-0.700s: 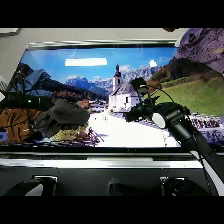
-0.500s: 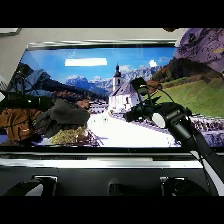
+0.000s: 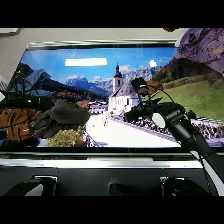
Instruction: Fold the clothes and pants, and hang the long-sleeved shirts on hangers.
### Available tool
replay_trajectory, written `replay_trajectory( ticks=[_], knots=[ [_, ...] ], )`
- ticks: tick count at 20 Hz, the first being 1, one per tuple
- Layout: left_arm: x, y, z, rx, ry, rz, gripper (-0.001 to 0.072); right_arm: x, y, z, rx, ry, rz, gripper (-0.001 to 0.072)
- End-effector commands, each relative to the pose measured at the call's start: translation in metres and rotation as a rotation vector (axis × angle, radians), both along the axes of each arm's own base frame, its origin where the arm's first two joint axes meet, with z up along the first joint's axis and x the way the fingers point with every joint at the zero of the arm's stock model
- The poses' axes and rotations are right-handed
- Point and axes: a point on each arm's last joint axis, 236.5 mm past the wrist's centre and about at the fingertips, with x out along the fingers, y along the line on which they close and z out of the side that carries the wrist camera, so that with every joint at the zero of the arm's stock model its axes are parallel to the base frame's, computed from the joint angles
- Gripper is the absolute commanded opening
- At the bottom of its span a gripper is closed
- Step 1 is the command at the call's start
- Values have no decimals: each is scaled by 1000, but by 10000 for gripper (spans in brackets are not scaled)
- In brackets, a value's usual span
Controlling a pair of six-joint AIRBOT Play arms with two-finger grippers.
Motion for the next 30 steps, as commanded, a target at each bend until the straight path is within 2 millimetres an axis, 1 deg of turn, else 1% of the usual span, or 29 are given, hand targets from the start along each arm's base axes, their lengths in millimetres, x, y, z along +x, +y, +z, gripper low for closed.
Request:
replay_trajectory(
  ticks=[1,10,12,15,16,17,18,20,21,22,26,28,30],
  knots=[
    [0,0,0,0,0,-1,17,0,0,0,0,1,0,35],
    [0,0,0,0,-1,0,17,0,0,0,1,0,0,35],
    [6,1,3,0,-26,9,18,0,0,0,1,1,0,35],
    [5,0,2,0,-23,7,22,0,0,0,1,1,0,35],
    [6,1,1,-2,-20,12,129,0,0,0,1,1,0,35],
    [6,2,0,-11,-7,41,542,0,0,0,1,1,0,35],
    [6,7,-4,-11,17,91,714,0,0,0,1,3,0,35],
    [7,25,-16,38,55,165,712,-2,0,-1,0,9,0,35],
    [7,34,-28,66,84,201,711,-2,0,-1,0,9,0,35],
    [6,38,-41,82,118,218,711,-2,0,-1,1,9,0,35],
    [-6,40,-109,108,291,216,710,-3,2,-1,12,15,-2,36],
    [-5,40,-130,102,339,238,709,-4,4,-1,23,21,-3,36],
    [0,38,-144,92,354,246,696,-4,5,-1,26,23,-3,36]
  ],
)
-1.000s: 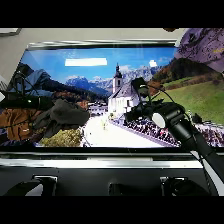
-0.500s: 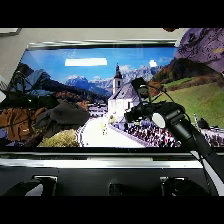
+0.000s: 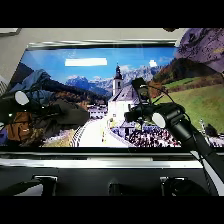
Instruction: Fold the clothes and pants, and hang the long-sleeved shirts on hangers.
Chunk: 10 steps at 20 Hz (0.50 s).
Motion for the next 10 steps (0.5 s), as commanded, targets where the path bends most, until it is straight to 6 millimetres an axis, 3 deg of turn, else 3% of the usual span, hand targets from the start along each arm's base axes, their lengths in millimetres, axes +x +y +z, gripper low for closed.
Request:
replay_trajectory(
  ticks=[1,2,3,6,10],
  knots=[
    [4,-2,-32,-17,53,33,561,-2,3,0,15,9,-1,36],
    [3,-8,-36,-45,66,42,142,-2,4,0,23,14,-2,36],
    [4,-18,-36,-86,71,52,16,-3,6,0,30,18,-4,36],
    [13,-75,-16,-266,20,-23,15,-4,5,3,72,40,-68,37],
    [1,-187,27,-410,-41,-254,14,-12,-19,24,44,17,-139,37]
  ],
)
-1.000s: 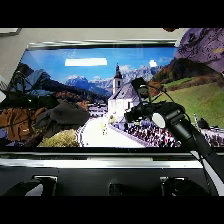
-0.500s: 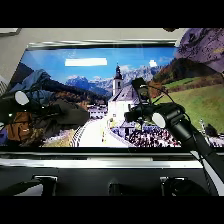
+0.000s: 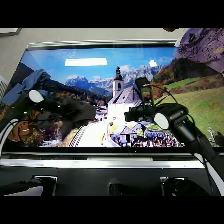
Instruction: Fold the clothes and pants, and hang the long-sleeved shirts on hangers.
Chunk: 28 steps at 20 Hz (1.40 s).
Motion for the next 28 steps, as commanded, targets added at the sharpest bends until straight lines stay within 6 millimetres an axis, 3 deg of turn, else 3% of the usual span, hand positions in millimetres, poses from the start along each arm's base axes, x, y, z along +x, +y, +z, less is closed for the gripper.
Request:
replay_trajectory(
  ticks=[1,5,8,11,13,15,16,17,18,20,22,25,26,28],
  knots=[
    [-15,-103,39,-156,-78,-175,14,-7,-28,20,-32,-20,-92,37],
    [-35,-220,82,-286,-225,-193,14,-33,-90,57,-119,-66,-259,36],
    [-40,-288,96,-401,-299,-136,14,-64,-127,78,-156,-74,-333,36],
    [-35,-350,111,-502,-374,-126,14,-89,-147,92,-159,-78,-366,36],
    [-31,-381,108,-533,-372,-141,14,-98,-154,97,-149,-83,-383,36],
    [-23,-397,98,-537,-356,-149,29,-101,-157,98,-146,-80,-396,36],
    [-18,-395,90,-525,-343,-147,206,-101,-157,97,-144,-77,-400,36],
    [-11,-385,83,-510,-315,-135,578,-100,-156,98,-142,-82,-398,36],
    [-4,-371,78,-494,-261,-116,704,-98,-154,99,-135,-91,-395,37],
    [3,-326,76,-439,-129,-121,706,-91,-149,105,-109,-125,-383,40],
    [10,-254,81,-305,-69,-166,706,-84,-144,111,-84,-163,-373,136],
    [39,-101,95,82,-158,-130,707,-77,-138,109,-73,-161,-375,142],
    [41,-52,103,180,-168,-82,707,-75,-135,102,-83,-136,-372,142],
    [24,33,112,286,-153,22,706,-70,-129,82,-87,-70,-402,157]
  ],
)
